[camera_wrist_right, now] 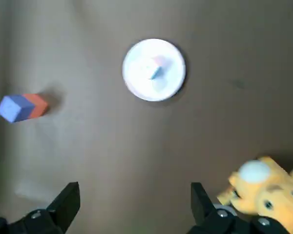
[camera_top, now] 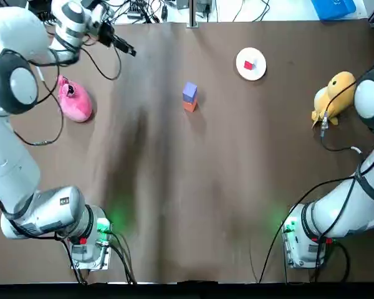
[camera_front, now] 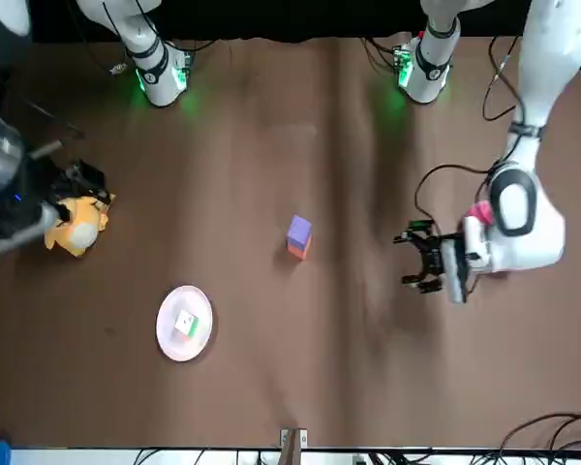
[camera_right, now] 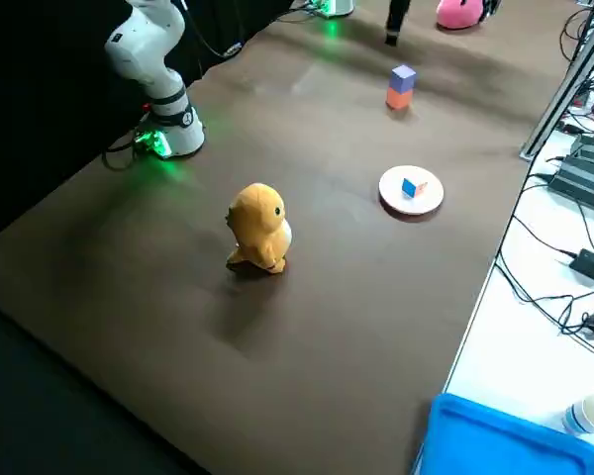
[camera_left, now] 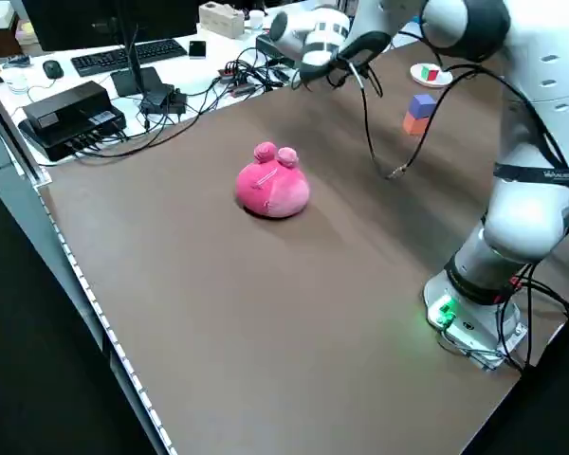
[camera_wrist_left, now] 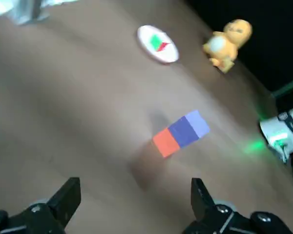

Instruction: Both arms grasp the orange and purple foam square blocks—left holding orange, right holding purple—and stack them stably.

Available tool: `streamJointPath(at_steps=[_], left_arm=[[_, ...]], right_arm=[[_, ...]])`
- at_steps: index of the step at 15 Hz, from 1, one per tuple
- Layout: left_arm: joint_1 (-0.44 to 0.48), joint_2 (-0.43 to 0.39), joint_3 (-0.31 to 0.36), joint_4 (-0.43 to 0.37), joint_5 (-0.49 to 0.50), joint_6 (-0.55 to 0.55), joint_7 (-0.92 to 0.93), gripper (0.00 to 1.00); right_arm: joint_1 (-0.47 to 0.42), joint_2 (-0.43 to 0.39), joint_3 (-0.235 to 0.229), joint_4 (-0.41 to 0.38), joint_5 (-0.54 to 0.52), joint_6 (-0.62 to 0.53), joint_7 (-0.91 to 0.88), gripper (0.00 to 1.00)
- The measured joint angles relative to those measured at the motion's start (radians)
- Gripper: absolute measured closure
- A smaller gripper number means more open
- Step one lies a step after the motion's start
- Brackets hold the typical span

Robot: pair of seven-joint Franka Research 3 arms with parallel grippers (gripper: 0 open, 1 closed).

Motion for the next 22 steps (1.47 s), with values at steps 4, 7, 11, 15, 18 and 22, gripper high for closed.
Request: streamJointPath(at_steps=[4, 7, 11, 15, 18, 22], left_arm=[[0.022, -0.134, 0.005, -0.043, 0.213, -0.030, -0.434, 0.00], [0.040, -0.209, 0.009, -0.046, 0.370, -0.107, -0.684, 0.00], [0.088, -0.303, 0.013, -0.031, 0.573, -0.215, -0.756, 0.00], [0.095, -0.418, 0.010, 0.012, 0.745, -0.319, -0.936, 0.00], [0.085, -0.433, -0.006, 0.137, 0.783, -0.430, -1.101, 0.00], [0.085, -0.411, -0.010, 0.293, 0.784, -0.538, -1.209, 0.00]], right_arm=[[-0.025, -0.088, 0.007, -0.020, -0.051, -0.069, 0.120, 0.00], [-0.073, -0.152, 0.021, -0.085, -0.063, -0.069, 0.121, 0.00], [-0.078, -0.247, 0.024, -0.216, -0.087, 0.007, 0.123, 0.00], [-0.097, -0.290, 0.026, -0.313, -0.094, 0.098, 0.133, 0.00], [-0.144, -0.288, 0.025, -0.332, -0.100, 0.126, 0.130, 0.00], [-0.158, -0.289, 0.026, -0.331, -0.107, 0.128, 0.131, 0.00]])
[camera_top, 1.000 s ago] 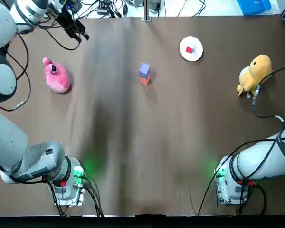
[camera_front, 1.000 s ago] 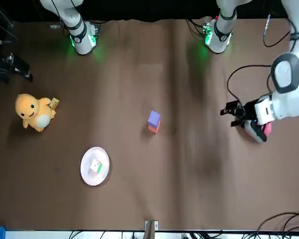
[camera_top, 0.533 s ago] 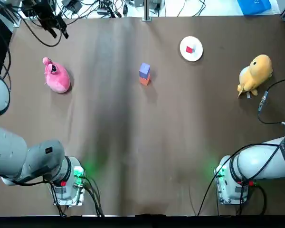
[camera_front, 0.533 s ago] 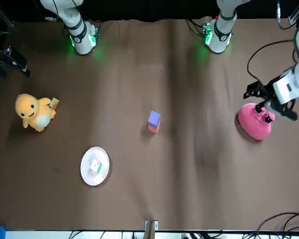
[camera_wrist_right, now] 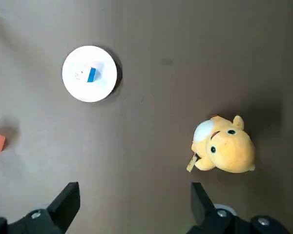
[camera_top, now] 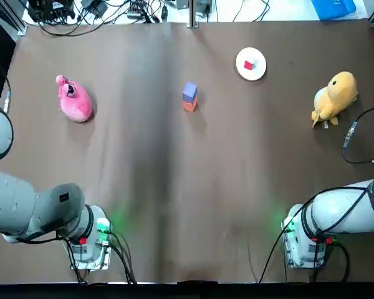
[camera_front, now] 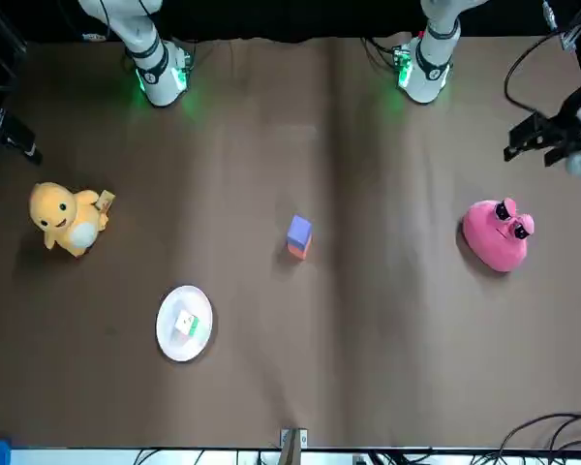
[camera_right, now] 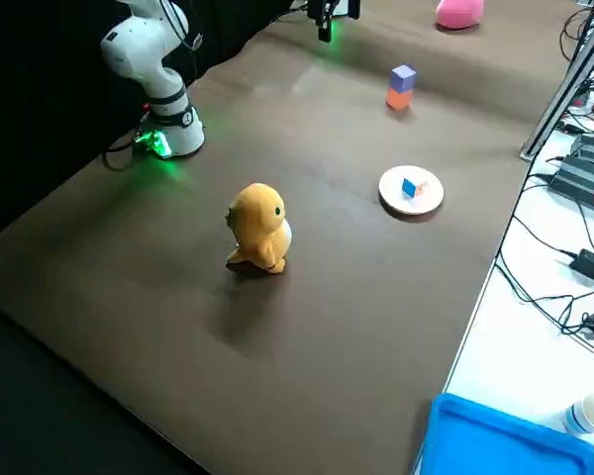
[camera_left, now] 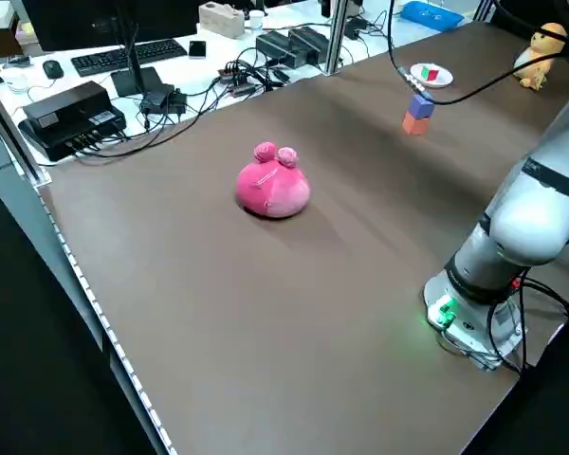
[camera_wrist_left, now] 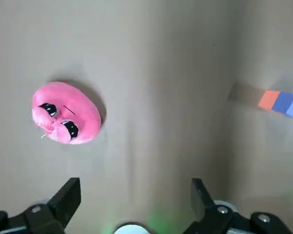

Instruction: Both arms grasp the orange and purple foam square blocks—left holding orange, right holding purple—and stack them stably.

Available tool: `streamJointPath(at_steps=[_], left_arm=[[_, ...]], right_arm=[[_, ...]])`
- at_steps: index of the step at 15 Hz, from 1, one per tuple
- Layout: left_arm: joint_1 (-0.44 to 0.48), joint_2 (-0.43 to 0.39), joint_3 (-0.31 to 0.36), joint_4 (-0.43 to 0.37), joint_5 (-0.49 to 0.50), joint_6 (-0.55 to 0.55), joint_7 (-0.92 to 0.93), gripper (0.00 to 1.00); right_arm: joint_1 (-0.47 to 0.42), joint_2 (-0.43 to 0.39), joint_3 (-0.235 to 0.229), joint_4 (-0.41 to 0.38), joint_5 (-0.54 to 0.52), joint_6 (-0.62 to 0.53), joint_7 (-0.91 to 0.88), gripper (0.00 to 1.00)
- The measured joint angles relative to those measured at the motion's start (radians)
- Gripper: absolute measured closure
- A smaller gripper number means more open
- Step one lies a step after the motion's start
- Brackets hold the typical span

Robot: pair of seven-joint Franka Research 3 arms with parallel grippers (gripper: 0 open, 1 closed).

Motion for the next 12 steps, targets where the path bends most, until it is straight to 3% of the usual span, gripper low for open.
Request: streamJointPath(at_steps=[9, 12], left_arm=[[0.000, 0.057, -0.003, 0.024, 0.009, -0.022, -0.049, 0.00], [-0.006, 0.081, -0.006, 0.025, 0.043, 0.051, -0.052, 0.00]], right_arm=[[-0.027, -0.002, 0.003, 0.001, -0.005, -0.029, -0.003, 0.00], [-0.027, -0.003, 0.005, 0.001, -0.005, -0.029, -0.005, 0.00]])
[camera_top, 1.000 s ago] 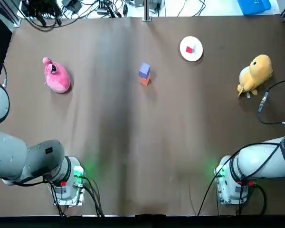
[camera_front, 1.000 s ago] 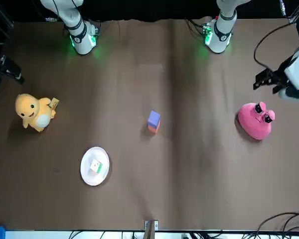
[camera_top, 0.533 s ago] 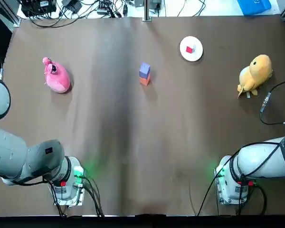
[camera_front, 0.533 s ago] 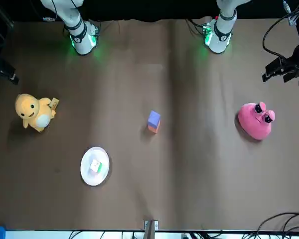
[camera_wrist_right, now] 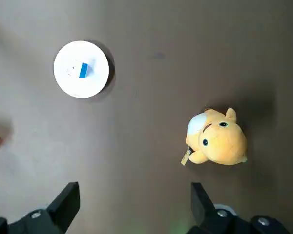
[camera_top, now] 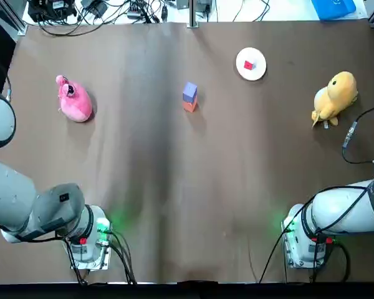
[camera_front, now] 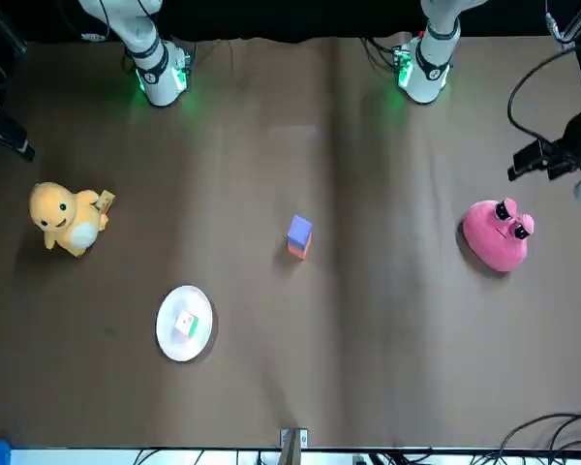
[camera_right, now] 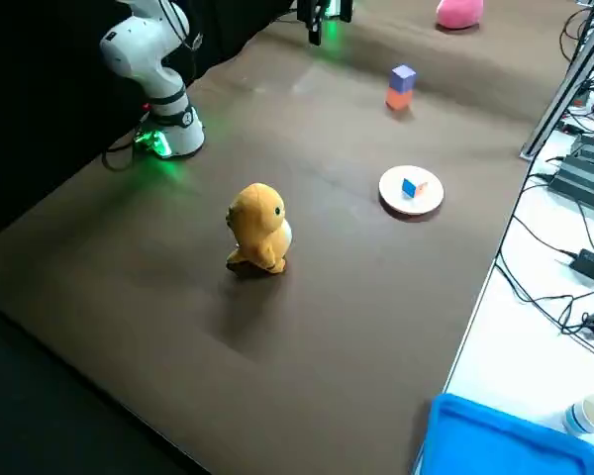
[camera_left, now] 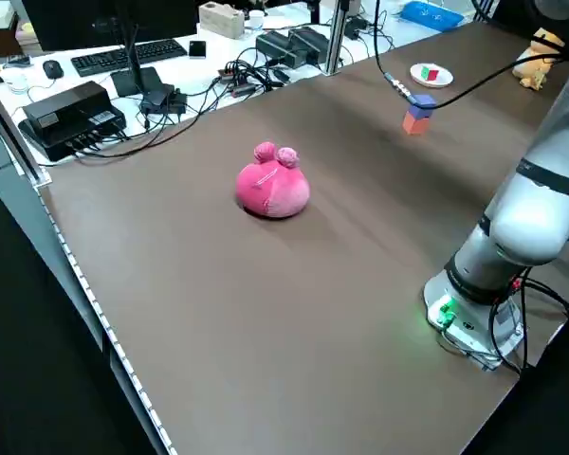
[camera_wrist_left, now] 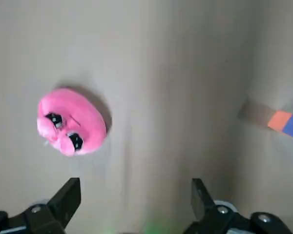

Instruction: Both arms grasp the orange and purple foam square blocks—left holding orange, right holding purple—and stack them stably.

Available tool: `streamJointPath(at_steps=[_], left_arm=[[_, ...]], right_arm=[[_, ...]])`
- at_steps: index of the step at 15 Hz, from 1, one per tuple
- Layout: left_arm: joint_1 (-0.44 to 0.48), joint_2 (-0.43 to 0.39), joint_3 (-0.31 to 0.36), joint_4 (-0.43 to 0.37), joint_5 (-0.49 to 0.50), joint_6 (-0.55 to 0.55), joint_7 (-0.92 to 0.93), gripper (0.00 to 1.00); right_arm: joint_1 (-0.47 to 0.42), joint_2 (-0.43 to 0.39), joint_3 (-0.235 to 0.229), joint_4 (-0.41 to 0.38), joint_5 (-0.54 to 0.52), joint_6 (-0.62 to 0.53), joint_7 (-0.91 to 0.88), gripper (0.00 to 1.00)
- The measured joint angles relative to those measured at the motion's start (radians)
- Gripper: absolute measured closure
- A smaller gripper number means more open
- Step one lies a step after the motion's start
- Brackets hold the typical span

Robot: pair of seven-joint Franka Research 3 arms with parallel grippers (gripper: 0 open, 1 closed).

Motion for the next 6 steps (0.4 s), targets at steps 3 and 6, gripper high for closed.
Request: streamJointPath(at_steps=[3, 6], left_arm=[[-0.118, 0.014, 0.029, 0.000, 0.081, 0.046, -0.031, 0.00], [-0.142, 0.014, 0.043, 0.003, 0.089, 0.046, -0.036, 0.00]], right_arm=[[0.000, 0.000, 0.001, 0.000, 0.000, 0.000, -0.002, 0.00], [-0.001, 0.000, 0.001, 0.000, 0.000, 0.000, -0.002, 0.00]])
